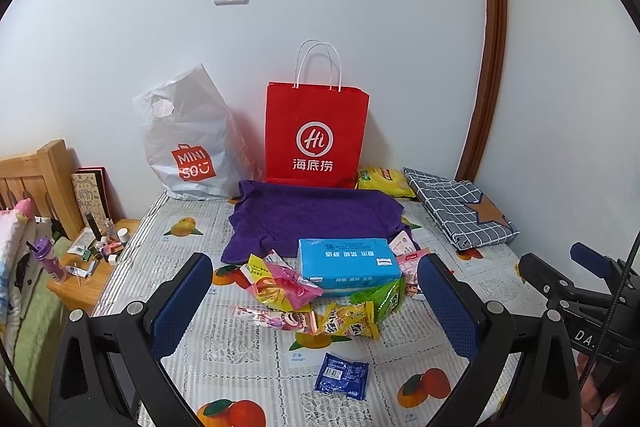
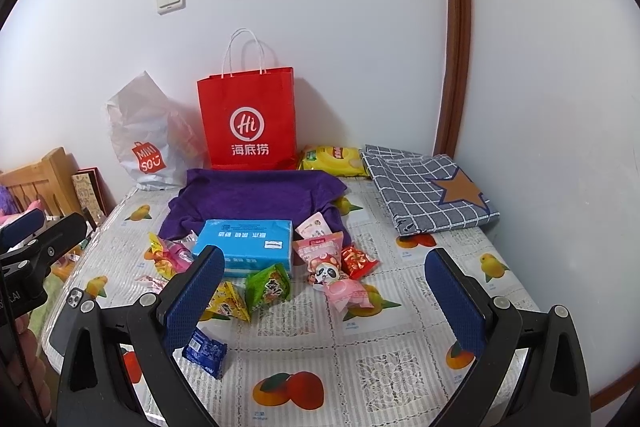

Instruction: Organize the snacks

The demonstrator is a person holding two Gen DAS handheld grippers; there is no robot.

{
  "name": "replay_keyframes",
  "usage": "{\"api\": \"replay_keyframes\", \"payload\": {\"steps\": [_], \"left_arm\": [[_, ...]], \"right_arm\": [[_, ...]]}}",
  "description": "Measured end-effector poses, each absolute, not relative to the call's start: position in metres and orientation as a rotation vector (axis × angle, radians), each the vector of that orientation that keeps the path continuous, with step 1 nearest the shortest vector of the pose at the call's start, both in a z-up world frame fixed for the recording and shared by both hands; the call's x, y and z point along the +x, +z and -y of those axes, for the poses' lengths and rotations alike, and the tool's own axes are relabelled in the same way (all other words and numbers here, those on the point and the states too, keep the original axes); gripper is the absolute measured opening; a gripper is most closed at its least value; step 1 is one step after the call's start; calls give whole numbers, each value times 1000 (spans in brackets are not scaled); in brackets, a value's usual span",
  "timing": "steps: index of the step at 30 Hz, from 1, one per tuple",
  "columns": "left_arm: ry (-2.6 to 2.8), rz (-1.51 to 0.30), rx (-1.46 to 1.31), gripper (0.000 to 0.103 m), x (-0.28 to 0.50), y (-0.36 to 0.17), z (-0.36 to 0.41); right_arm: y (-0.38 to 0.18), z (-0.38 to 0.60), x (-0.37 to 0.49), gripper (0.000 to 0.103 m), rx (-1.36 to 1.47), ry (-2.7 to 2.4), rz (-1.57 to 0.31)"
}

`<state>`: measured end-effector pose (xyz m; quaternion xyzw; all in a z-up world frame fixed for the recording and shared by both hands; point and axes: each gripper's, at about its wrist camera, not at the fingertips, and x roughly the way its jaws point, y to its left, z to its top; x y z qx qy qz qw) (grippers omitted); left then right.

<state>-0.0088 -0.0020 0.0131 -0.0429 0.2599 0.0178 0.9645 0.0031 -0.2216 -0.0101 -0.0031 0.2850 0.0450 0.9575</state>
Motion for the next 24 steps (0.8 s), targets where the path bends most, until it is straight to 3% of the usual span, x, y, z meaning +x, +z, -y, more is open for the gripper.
{"api": "replay_keyframes", "payload": {"steps": [24], "left_arm": [[64, -482, -57, 102, -13, 20, 5]], "right_arm": [[-4, 216, 2, 100, -12, 137, -564]]}}
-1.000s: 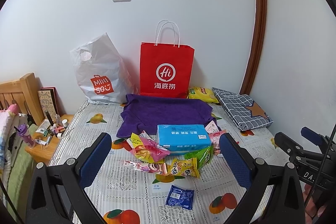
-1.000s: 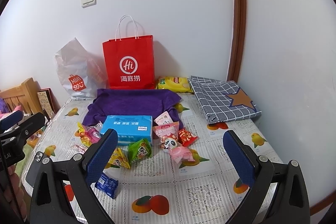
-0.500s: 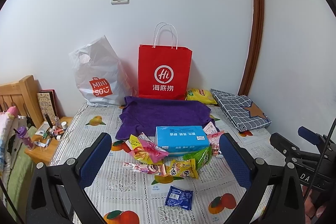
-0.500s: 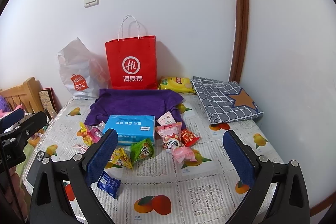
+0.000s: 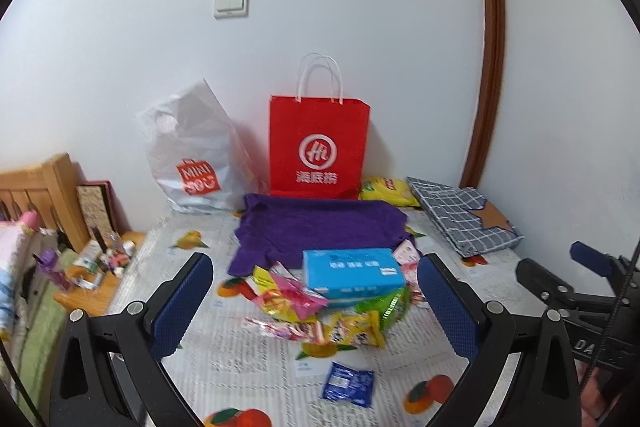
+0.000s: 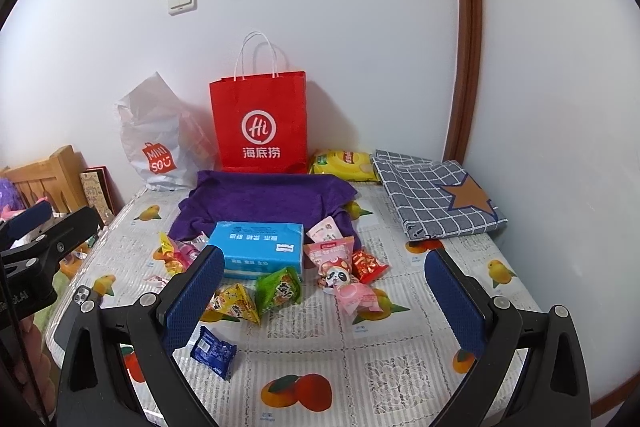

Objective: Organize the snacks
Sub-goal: 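Grasp the small blue packet with the left gripper while the right gripper grasps the pink peach candy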

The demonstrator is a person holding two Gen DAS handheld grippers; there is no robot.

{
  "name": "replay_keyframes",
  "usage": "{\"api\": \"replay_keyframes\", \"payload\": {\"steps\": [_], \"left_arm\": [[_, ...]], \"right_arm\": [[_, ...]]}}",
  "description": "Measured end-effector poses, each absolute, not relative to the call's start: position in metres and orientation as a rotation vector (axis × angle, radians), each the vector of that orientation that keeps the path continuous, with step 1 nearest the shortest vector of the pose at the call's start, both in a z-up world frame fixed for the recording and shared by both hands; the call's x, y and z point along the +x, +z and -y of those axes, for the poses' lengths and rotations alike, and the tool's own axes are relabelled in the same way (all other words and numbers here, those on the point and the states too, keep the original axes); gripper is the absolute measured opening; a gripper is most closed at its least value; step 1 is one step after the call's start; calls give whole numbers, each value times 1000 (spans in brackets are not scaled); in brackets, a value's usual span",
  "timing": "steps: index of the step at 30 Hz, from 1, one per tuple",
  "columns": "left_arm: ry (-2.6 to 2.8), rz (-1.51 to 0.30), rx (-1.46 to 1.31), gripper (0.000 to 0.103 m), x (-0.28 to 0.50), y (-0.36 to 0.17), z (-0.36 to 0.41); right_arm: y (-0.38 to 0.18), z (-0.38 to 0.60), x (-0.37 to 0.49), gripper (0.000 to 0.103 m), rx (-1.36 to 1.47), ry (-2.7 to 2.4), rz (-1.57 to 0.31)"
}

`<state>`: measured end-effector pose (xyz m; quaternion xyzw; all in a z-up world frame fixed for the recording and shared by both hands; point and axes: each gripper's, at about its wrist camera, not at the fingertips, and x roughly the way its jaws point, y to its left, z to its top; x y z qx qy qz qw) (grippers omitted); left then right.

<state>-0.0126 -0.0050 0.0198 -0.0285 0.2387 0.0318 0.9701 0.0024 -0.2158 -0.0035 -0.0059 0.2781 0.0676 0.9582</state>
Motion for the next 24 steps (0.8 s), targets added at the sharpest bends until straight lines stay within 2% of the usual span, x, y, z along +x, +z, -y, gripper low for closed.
{"api": "replay_keyframes", "payload": {"steps": [7, 17, 24], "left_arm": [[17, -569, -66, 102, 3, -4, -2], [-38, -767, -73, 102, 19, -92, -2], [-109, -893, -14, 102, 27, -150, 25]], "right_arm": [[-16, 224, 14, 100, 17, 161, -572], [-68, 242, 41, 100, 38, 113, -675], [-100, 259, 58, 100, 50, 72, -736]]}}
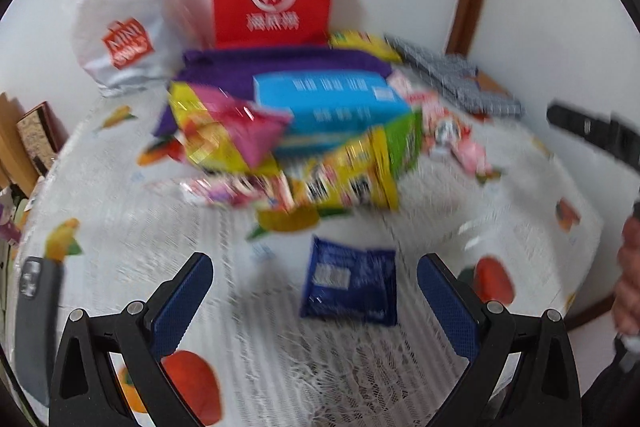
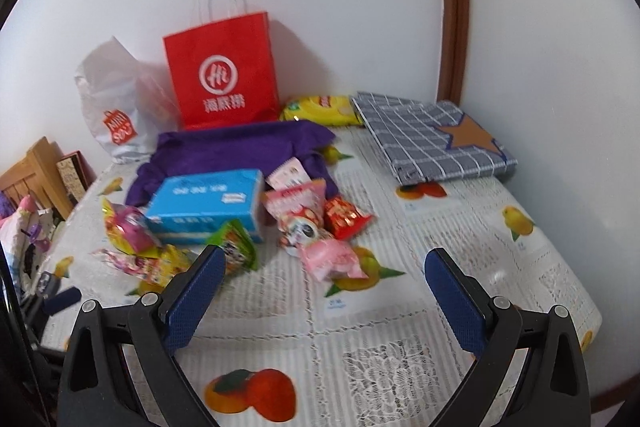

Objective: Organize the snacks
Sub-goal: 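Grasp the small blue packet with the left gripper while the right gripper grasps the pink peach candy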

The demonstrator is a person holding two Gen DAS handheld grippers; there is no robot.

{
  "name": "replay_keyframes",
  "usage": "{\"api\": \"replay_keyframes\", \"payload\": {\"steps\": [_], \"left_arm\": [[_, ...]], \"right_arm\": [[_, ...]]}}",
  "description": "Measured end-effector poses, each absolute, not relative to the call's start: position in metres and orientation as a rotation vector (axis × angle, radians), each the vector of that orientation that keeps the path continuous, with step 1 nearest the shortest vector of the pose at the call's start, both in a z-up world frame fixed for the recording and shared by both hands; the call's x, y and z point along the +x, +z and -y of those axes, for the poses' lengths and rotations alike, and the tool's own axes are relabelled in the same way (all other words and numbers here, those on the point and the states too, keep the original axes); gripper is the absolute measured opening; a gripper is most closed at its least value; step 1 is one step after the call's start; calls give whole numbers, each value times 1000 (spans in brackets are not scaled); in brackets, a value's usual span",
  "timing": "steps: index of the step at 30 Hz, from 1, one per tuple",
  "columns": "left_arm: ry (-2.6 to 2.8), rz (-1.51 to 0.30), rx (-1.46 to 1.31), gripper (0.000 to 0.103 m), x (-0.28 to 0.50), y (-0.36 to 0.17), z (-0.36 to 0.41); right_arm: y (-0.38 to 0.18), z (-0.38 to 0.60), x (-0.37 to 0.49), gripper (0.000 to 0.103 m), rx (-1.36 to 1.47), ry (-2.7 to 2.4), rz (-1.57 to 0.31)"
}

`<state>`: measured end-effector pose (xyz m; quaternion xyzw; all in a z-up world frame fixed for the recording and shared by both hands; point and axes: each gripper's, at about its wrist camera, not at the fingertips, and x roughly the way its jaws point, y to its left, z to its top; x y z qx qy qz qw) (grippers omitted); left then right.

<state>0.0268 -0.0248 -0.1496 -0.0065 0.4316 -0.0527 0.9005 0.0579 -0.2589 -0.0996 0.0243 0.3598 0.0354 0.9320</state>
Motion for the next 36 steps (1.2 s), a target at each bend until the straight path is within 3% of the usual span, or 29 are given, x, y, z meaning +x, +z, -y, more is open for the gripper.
{"api": "replay_keyframes", "payload": {"steps": [7, 12, 13, 17, 32, 36], "left_arm": [[-111, -960, 14, 102, 37, -186, 35], [-109, -909, 86, 71, 36, -189, 43], [-117, -907, 86, 58, 35, -188, 43], [-131, -919, 75, 48, 43, -183, 36], [-77, -919, 44, 50, 94, -187, 5], [-103, -939, 14, 52, 99, -193, 3]], "right_arm": [[-123, 272, 65, 100, 67, 49, -771], [-141, 276, 70, 100, 67, 47, -799], [-144, 276, 71, 99, 65, 47, -807], [-154, 277, 76, 97, 53, 57, -826], [-199, 257, 143, 93, -23, 208, -922], [-214, 252, 157, 76, -50, 182, -967]]}}
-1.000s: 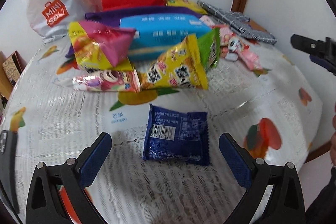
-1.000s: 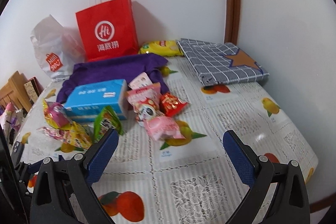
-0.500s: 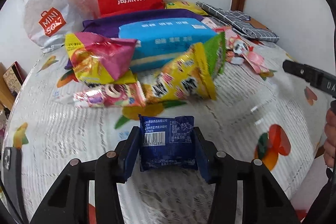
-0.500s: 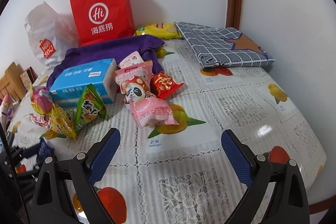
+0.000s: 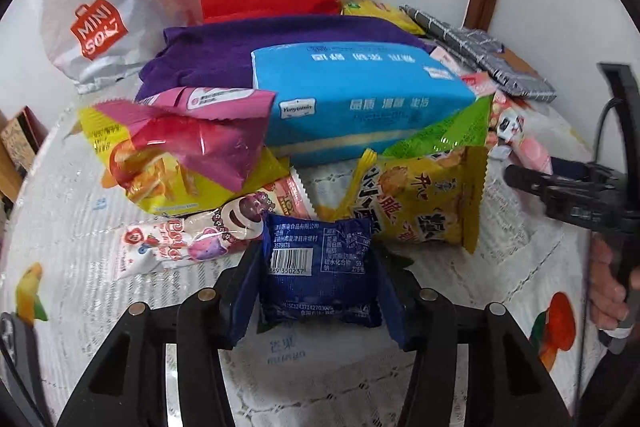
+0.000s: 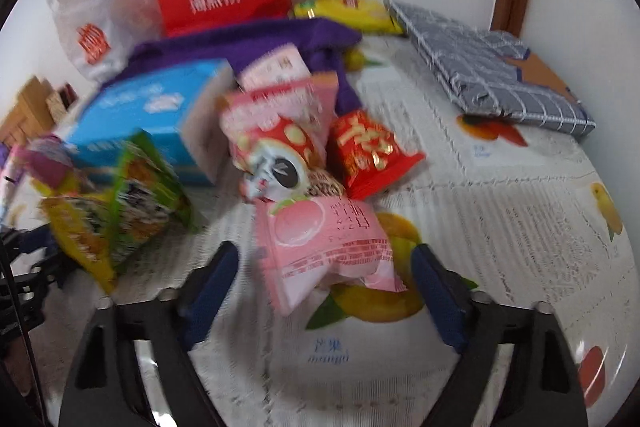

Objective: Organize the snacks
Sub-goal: 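Grasp the small blue packet with the left gripper while the right gripper grasps the pink peach candy, then carry the blue packet and pink candy with both grippers over the purple cloth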

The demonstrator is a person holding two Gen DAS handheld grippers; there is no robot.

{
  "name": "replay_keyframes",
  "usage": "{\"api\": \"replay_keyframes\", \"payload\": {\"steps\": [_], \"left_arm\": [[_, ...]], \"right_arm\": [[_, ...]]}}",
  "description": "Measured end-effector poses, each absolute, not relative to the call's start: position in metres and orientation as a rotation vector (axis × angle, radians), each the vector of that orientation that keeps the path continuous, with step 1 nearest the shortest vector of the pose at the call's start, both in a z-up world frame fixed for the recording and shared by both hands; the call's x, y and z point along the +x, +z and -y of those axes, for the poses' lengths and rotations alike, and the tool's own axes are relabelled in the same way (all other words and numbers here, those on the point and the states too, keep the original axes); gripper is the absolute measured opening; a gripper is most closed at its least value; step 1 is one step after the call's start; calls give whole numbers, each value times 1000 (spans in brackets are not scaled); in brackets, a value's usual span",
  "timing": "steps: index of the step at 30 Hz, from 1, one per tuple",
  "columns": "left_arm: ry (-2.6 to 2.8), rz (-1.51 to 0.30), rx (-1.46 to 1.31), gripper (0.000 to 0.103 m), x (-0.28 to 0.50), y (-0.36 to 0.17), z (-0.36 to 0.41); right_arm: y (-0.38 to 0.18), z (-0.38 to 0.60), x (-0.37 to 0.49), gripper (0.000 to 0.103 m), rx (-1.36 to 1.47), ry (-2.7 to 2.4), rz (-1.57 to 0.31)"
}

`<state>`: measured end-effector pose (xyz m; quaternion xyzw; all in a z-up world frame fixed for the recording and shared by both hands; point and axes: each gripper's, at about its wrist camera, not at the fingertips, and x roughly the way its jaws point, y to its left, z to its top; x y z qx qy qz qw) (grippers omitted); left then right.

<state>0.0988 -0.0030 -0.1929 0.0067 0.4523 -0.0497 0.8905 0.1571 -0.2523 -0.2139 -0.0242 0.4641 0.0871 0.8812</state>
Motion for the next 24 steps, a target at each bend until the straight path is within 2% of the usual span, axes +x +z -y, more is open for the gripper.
{"api": "replay_keyframes", "payload": {"steps": [3, 16, 19, 24], "left_arm": [[-109, -940, 3, 53, 99, -193, 2], [-104, -940, 6, 50, 98, -194, 3], [-116, -938, -21, 47, 98, -191, -1], [-118, -945, -51, 47, 90, -188, -7]], "right_arm": [[-212, 255, 159, 62, -29, 179, -961], [-213, 248, 155, 63, -63, 210, -960], [-210, 251, 152, 54, -51, 227, -953], [-205, 250, 131, 53, -50, 231, -939]]}}
